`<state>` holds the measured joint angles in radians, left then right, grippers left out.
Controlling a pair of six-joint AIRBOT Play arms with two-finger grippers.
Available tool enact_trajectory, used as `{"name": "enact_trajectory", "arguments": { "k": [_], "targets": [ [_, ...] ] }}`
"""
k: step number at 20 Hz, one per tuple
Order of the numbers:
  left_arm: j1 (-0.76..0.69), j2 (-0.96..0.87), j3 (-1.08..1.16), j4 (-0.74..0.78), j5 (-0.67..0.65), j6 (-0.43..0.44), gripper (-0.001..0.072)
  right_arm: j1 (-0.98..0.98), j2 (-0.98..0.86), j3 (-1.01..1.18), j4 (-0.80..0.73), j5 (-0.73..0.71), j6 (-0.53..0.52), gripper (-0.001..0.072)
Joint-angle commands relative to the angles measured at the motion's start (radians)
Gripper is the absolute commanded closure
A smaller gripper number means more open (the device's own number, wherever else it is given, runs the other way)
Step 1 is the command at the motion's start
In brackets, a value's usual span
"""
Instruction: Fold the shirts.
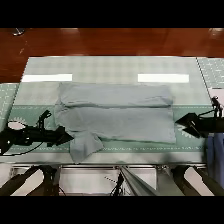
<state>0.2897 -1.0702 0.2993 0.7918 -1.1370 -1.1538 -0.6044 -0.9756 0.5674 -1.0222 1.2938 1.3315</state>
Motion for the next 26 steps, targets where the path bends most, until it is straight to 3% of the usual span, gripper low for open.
{"name": "enact_trajectory", "arguments": {
  "k": [1, 7, 12, 13, 15, 16, 21, 26],
  "targets": [
    [-0.01, 0.001, -0.004, -0.026, -0.003, 0.01, 0.068, 0.009, 0.002, -0.069, -0.17, 0.066, 0.096, 0.0089],
    [-0.01, 0.001, -0.004, -0.027, -0.015, 0.009, 0.068, 0.109, -0.077, -0.095, -0.162, 0.018, 0.077, 0.0089],
    [-0.01, 0.0, -0.004, -0.074, -0.014, 0.01, 0.068, 0.109, -0.142, -0.095, 0.055, -0.121, 0.026, 0.0106],
    [-0.01, 0.0, -0.004, -0.074, -0.014, 0.01, 0.068, 0.109, -0.143, -0.094, 0.084, -0.143, 0.011, 0.0215],
    [-0.01, 0.0, -0.002, -0.079, -0.017, 0.009, 0.068, 0.109, -0.143, -0.088, 0.149, -0.142, -0.07, 0.0601],
    [-0.01, 0.0, 0.01, -0.093, -0.034, 0.009, 0.068, 0.109, -0.143, -0.075, 0.18, -0.112, -0.135, 0.0688],
    [-0.01, -0.002, 0.217, -0.112, -0.085, 0.008, 0.068, 0.109, -0.143, 0.111, 0.177, -0.019, -0.124, 0.0688],
    [-0.03, -0.145, 0.486, -0.112, -0.051, -0.097, 0.068, 0.11, -0.231, 0.303, 0.232, -0.02, -0.11, 0.0688]
  ]
}}
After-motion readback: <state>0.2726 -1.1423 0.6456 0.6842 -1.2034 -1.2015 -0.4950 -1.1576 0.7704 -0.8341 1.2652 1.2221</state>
